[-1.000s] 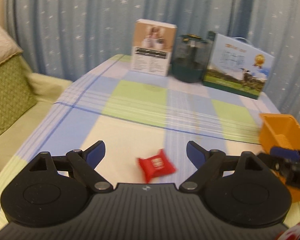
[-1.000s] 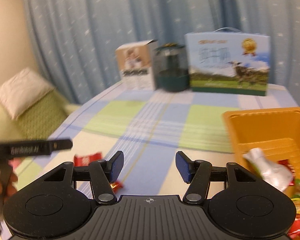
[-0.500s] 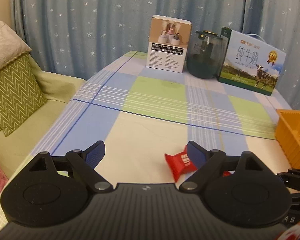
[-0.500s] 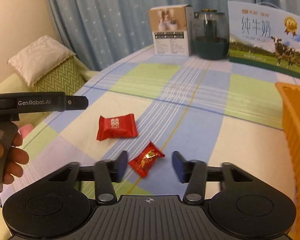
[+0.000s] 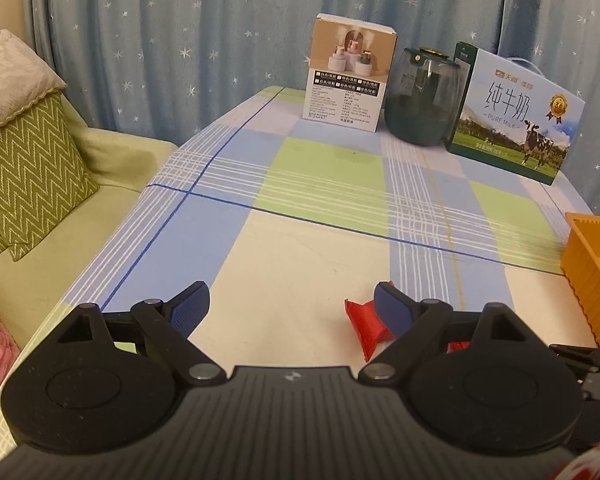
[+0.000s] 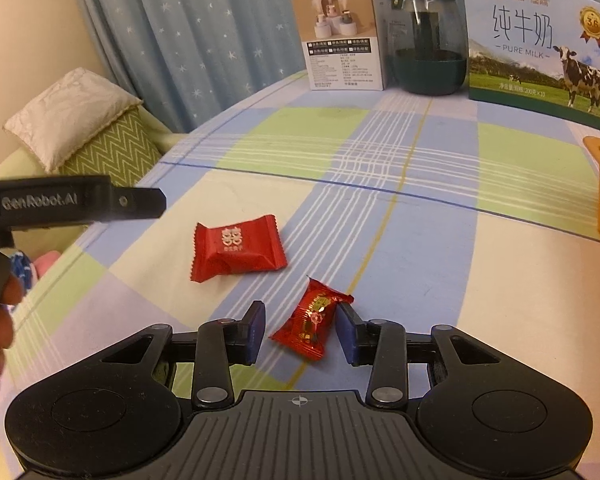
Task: Organize snacks
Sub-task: 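Close the right tool on the small red candy while the left tool grasps the large red candy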
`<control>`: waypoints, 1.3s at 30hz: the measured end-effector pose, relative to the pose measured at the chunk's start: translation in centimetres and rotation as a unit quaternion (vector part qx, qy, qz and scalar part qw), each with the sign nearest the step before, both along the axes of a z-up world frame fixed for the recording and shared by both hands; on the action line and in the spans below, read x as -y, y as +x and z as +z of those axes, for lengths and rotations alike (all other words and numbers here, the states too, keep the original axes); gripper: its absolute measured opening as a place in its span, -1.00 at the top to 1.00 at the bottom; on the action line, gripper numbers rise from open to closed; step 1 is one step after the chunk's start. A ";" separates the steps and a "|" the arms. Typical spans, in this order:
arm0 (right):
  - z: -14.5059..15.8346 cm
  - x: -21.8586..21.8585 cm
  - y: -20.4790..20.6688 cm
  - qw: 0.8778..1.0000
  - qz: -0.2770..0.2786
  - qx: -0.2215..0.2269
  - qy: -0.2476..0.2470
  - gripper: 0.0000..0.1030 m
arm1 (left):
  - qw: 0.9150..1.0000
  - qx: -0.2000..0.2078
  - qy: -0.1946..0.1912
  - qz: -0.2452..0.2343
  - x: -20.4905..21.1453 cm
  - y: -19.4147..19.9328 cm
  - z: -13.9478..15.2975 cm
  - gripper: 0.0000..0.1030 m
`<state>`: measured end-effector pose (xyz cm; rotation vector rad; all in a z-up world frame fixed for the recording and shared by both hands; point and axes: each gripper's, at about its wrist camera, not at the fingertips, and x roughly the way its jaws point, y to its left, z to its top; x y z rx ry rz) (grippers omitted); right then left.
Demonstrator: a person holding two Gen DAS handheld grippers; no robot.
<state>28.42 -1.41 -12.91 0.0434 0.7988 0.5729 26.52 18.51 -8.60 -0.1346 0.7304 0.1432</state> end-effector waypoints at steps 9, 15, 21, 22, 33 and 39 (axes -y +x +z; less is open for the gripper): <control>-0.6 -1.2 -0.2 0.998 0.014 0.048 -0.046 0.33 | 1.000 -0.006 0.009 -0.013 0.0 0.1 -0.2 -0.71; -0.3 -0.9 0.4 0.998 0.014 0.040 -0.052 0.59 | 0.999 -0.007 0.019 -0.037 0.7 0.3 -0.6 -0.71; 1.3 1.4 1.5 0.998 -0.021 0.050 -0.041 0.59 | 0.990 0.001 0.097 -0.103 3.4 0.6 -1.2 -0.71; 1.5 2.0 1.9 0.998 -0.029 0.046 -0.035 0.59 | 0.987 0.002 0.111 -0.117 4.0 0.6 -1.3 -0.71; 2.9 5.9 3.1 0.997 -0.079 0.025 -0.001 0.59 | 0.959 0.006 0.202 -0.200 8.0 1.5 -3.6 -0.60; 3.0 6.3 3.1 0.997 -0.076 0.022 0.006 0.59 | 0.955 -0.010 0.217 -0.204 8.1 2.3 -4.8 -0.50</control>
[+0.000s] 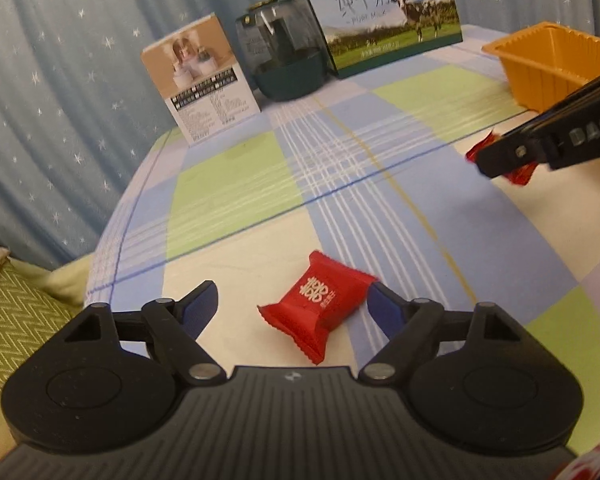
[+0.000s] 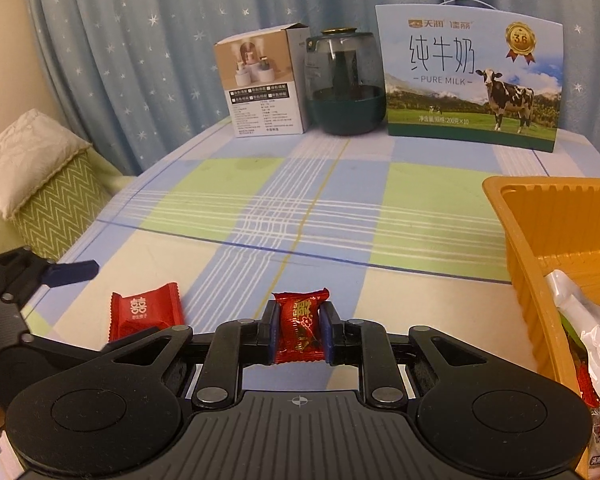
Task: Organize snacks
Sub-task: 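Close the right tool on the small red candy while the left tool grasps the large red candy, then carry the large red candy in the left tool and small red candy in the right tool over the tray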
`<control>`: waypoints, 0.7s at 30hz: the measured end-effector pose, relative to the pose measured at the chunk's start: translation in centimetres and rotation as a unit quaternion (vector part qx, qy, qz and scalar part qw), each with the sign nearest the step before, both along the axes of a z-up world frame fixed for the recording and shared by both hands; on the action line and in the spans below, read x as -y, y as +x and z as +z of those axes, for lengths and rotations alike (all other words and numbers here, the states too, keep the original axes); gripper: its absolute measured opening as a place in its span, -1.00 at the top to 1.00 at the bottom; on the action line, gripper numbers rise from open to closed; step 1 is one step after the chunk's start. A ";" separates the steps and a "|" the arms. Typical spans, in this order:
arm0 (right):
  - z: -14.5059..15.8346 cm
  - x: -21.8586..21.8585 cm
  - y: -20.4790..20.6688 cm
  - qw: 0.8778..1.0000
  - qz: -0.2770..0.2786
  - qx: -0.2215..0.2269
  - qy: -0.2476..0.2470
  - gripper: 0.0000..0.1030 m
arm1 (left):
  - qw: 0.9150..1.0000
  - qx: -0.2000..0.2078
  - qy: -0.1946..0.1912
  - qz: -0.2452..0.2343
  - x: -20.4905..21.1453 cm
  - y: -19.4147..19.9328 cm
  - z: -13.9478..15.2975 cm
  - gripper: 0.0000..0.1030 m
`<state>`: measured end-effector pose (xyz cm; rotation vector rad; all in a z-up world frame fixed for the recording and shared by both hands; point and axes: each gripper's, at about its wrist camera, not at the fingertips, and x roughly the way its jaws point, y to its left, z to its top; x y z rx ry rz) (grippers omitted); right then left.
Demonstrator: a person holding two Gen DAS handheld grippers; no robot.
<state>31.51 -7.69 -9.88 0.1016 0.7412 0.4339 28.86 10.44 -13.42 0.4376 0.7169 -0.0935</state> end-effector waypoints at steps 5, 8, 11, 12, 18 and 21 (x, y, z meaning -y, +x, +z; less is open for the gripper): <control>0.2 0.6 0.2 1.000 -0.002 -0.001 0.009 0.59 | 1.000 -0.016 -0.013 0.007 -0.3 0.8 -0.5 -0.21; 0.3 0.9 0.3 1.000 -0.006 -0.002 0.015 0.59 | 0.999 -0.026 -0.021 0.009 -0.1 0.9 -0.4 0.12; 0.4 1.0 0.4 1.000 -0.007 -0.003 0.018 0.59 | 0.998 -0.043 -0.045 0.021 -0.1 1.1 -0.2 0.40; 0.4 1.0 0.4 1.000 -0.007 -0.003 0.019 0.59 | 0.997 -0.048 -0.056 0.025 -0.2 1.2 -0.1 0.44; 0.4 0.9 0.4 1.000 -0.004 -0.004 0.021 0.59 | 0.991 -0.060 -0.105 0.059 -1.0 1.6 0.1 0.45; 0.3 0.8 0.4 1.000 -0.003 -0.006 0.020 0.59 | 0.988 -0.060 -0.121 0.068 -1.4 1.6 0.1 0.45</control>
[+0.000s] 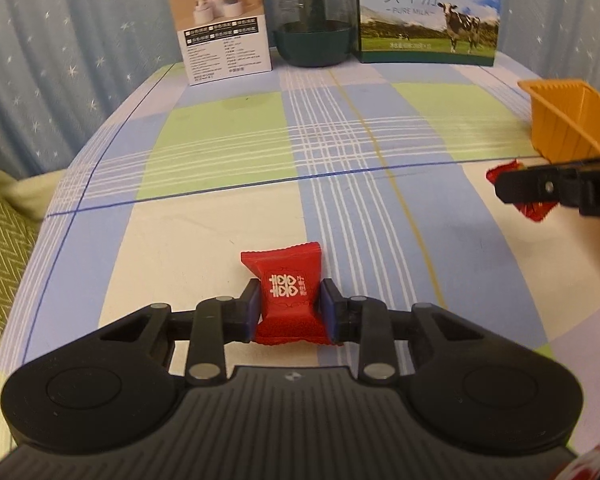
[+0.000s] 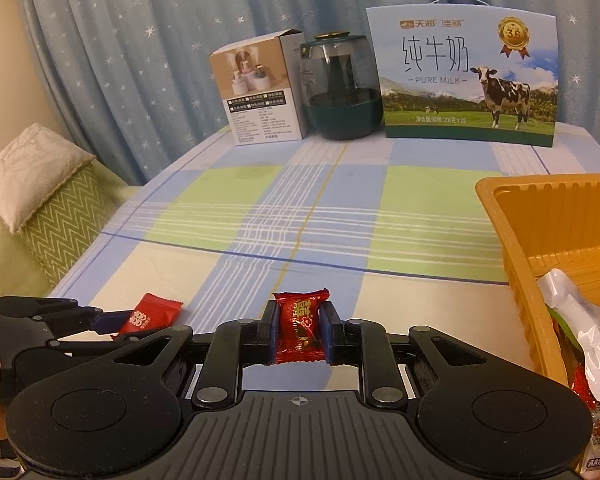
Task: Organize snacks
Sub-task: 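Carry the large red candy in the left tool and small red candy in the right tool over the tray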
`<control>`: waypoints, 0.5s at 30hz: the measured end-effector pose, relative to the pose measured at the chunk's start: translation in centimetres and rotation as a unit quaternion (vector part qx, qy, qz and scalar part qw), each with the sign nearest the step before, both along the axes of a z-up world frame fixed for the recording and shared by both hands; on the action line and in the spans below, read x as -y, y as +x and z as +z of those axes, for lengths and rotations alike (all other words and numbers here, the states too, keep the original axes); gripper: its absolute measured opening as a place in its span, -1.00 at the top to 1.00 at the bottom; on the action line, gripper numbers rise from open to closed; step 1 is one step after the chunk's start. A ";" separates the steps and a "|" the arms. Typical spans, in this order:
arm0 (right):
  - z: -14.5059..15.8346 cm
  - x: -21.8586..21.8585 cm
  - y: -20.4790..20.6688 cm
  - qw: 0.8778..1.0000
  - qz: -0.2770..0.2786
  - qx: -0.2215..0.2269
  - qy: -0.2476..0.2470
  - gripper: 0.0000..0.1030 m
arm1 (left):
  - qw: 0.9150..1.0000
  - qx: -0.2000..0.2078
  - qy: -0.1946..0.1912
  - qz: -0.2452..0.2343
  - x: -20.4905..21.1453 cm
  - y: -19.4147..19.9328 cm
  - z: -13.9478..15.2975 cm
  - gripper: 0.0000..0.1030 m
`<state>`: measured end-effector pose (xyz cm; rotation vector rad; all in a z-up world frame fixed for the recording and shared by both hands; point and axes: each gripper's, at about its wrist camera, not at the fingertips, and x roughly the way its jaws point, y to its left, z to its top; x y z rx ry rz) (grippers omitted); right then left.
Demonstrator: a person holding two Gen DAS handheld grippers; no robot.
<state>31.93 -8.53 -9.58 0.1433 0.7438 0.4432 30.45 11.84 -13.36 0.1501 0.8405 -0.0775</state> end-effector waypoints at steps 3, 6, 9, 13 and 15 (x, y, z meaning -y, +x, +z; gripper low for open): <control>-0.1 -0.1 0.0 1.000 0.001 -0.002 0.000 0.59 | 1.000 -0.003 -0.018 0.011 -0.4 0.1 0.0 0.45; -0.2 -0.2 0.1 1.000 0.004 -0.003 0.000 0.59 | 0.999 -0.006 -0.027 0.021 -0.6 0.1 0.1 0.51; -0.2 -0.4 0.0 1.000 0.006 -0.003 0.000 0.59 | 0.999 -0.008 -0.033 0.035 -0.6 0.1 0.2 0.55; -0.2 -0.5 0.0 1.000 0.008 -0.004 -0.001 0.59 | 0.997 -0.010 -0.045 0.055 -0.7 0.1 0.4 0.56; -0.3 -0.5 0.0 1.000 0.009 -0.005 -0.001 0.59 | 0.997 -0.008 -0.049 0.062 -0.8 0.1 0.5 0.56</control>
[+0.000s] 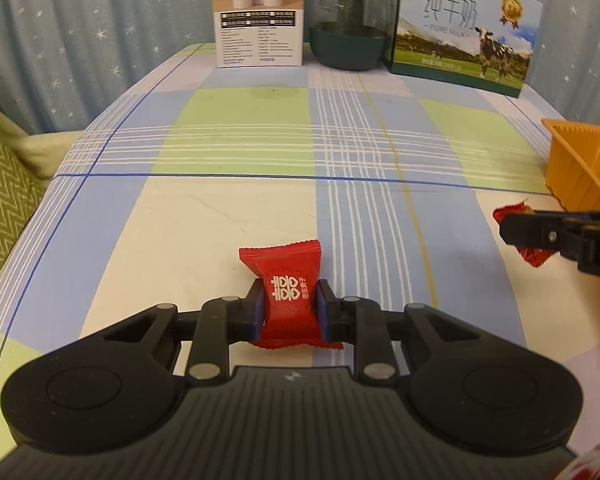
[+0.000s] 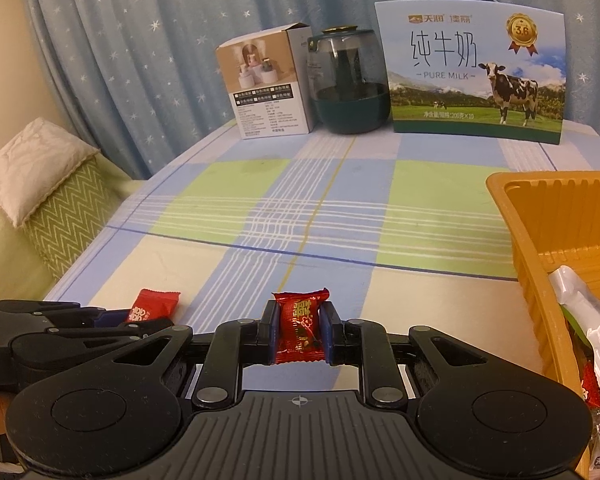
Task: Organize snacks
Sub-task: 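Carry the large red candy in the left tool and small red candy in the right tool over the tray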
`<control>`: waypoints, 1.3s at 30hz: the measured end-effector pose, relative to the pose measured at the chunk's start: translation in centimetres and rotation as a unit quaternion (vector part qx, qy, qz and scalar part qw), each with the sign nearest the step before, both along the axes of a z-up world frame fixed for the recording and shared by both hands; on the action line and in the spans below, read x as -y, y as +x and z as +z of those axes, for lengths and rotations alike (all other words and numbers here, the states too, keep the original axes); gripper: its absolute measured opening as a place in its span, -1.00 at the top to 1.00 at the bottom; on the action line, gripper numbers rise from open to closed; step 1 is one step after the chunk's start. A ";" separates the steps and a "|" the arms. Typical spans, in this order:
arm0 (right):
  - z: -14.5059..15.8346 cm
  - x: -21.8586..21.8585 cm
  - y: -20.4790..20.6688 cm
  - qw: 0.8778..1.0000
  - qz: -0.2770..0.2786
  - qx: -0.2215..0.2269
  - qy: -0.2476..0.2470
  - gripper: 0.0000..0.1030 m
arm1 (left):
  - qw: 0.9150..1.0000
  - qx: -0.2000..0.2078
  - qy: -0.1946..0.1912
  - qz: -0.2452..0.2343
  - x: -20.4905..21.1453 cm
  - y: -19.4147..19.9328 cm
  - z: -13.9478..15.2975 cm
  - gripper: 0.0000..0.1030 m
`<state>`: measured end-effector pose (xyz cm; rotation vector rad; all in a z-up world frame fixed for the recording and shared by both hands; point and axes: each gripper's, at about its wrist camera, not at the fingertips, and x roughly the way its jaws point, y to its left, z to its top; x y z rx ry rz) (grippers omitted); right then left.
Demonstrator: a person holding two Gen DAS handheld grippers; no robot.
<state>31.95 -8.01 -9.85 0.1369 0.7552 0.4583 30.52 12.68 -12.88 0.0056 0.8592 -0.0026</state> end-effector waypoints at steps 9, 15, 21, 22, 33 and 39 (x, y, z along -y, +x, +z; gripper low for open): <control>-0.2 -0.4 -0.1 1.000 0.007 -0.003 -0.004 0.59 | 0.999 0.008 -0.023 0.025 0.5 -0.4 1.0 0.56; 0.0 -0.5 -0.2 1.000 0.008 -0.002 -0.004 0.59 | 0.999 0.022 -0.028 0.026 1.5 -0.9 1.8 0.56; 0.6 -0.3 -0.5 1.000 0.006 0.001 -0.001 0.59 | 0.998 0.035 -0.045 0.030 2.4 -1.5 2.7 0.56; 0.7 -0.2 -0.6 1.000 0.006 0.002 0.000 0.59 | 0.998 0.038 -0.045 0.029 2.6 -1.6 2.9 0.56; 3.4 1.9 -2.4 1.000 -0.012 0.019 0.002 0.59 | 0.996 0.064 -0.065 0.016 5.0 -3.4 5.0 0.56; 4.1 4.4 -3.9 0.999 -0.034 0.017 0.001 0.59 | 0.995 0.071 -0.075 0.001 6.9 -4.8 5.9 0.56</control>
